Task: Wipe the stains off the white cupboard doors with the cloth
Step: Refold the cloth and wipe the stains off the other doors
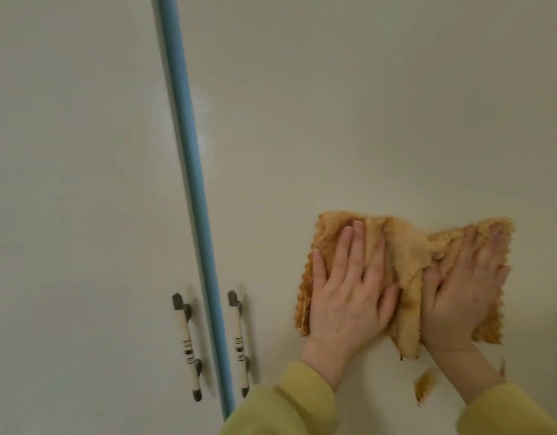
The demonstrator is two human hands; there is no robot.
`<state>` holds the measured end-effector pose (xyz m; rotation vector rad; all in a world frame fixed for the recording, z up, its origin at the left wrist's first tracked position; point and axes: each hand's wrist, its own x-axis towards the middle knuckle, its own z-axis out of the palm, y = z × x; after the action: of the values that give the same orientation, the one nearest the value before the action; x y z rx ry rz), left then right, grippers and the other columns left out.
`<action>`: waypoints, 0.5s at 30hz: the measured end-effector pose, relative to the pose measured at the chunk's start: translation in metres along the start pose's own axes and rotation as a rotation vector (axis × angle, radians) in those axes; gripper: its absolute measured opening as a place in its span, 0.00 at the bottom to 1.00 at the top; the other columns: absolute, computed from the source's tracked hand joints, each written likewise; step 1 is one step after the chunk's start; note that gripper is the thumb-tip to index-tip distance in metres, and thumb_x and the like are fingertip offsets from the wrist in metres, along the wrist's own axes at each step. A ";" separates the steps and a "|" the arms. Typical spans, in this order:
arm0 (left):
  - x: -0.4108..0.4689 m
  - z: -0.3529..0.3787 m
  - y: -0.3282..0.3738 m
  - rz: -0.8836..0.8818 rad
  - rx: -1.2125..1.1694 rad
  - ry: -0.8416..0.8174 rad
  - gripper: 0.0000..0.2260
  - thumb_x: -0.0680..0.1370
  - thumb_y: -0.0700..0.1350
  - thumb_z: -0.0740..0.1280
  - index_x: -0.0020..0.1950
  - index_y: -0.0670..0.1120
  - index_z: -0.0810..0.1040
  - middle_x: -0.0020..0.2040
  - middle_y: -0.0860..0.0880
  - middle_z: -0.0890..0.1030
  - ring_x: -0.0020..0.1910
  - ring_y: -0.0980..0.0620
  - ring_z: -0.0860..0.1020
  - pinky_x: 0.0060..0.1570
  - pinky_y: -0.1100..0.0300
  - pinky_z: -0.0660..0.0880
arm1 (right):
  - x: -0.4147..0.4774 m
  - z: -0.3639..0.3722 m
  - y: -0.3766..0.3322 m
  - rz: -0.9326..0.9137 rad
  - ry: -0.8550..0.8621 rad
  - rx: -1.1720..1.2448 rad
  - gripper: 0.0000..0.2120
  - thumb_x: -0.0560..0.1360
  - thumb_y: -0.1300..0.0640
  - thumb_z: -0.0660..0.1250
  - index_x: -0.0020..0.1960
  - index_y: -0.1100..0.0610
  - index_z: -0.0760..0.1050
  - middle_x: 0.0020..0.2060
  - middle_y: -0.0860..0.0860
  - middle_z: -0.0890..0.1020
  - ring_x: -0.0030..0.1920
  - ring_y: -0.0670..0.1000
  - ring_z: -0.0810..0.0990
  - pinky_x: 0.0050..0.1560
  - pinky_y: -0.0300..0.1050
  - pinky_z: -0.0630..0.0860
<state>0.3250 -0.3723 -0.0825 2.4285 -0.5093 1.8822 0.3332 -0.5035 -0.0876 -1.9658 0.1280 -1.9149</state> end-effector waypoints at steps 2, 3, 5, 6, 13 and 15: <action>-0.003 -0.008 -0.023 -0.074 -0.016 -0.014 0.32 0.78 0.59 0.47 0.75 0.45 0.40 0.75 0.43 0.35 0.75 0.47 0.40 0.72 0.46 0.37 | 0.000 0.004 -0.020 -0.001 0.004 0.009 0.29 0.80 0.44 0.45 0.71 0.64 0.56 0.68 0.70 0.61 0.70 0.61 0.54 0.68 0.56 0.50; -0.005 -0.011 -0.032 -0.102 -0.028 -0.025 0.31 0.79 0.59 0.45 0.75 0.45 0.39 0.75 0.43 0.34 0.75 0.47 0.39 0.72 0.47 0.37 | 0.000 0.006 -0.028 0.000 0.000 0.010 0.29 0.80 0.44 0.45 0.71 0.64 0.56 0.68 0.69 0.61 0.70 0.61 0.53 0.68 0.57 0.50; -0.010 -0.015 -0.044 -0.151 -0.061 -0.043 0.30 0.79 0.58 0.43 0.75 0.45 0.38 0.74 0.43 0.34 0.74 0.47 0.38 0.72 0.49 0.36 | 0.000 0.010 -0.044 -0.008 -0.008 0.000 0.29 0.80 0.43 0.44 0.72 0.63 0.55 0.69 0.68 0.60 0.71 0.60 0.53 0.69 0.58 0.50; -0.014 -0.017 -0.048 -0.177 -0.077 -0.049 0.29 0.79 0.58 0.43 0.75 0.45 0.38 0.74 0.43 0.33 0.74 0.47 0.38 0.72 0.49 0.35 | 0.000 0.013 -0.053 -0.020 -0.014 -0.007 0.29 0.80 0.42 0.44 0.72 0.62 0.54 0.69 0.68 0.60 0.71 0.60 0.53 0.69 0.57 0.50; -0.042 -0.017 -0.062 -0.225 -0.140 -0.014 0.36 0.74 0.54 0.54 0.75 0.44 0.39 0.75 0.43 0.35 0.74 0.47 0.37 0.71 0.51 0.36 | -0.026 0.018 -0.078 -0.177 -0.058 -0.081 0.28 0.80 0.42 0.44 0.72 0.59 0.55 0.69 0.63 0.62 0.75 0.52 0.48 0.72 0.52 0.46; -0.053 -0.013 -0.060 -0.211 -0.149 -0.015 0.36 0.73 0.53 0.54 0.76 0.44 0.42 0.75 0.43 0.36 0.75 0.47 0.38 0.71 0.51 0.37 | -0.035 0.018 -0.075 -0.234 -0.065 -0.110 0.27 0.80 0.43 0.44 0.75 0.54 0.49 0.69 0.61 0.61 0.75 0.49 0.45 0.72 0.53 0.46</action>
<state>0.3173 -0.3002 -0.1186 2.3015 -0.3635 1.6812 0.3335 -0.4189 -0.0951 -2.1981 -0.0163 -2.0216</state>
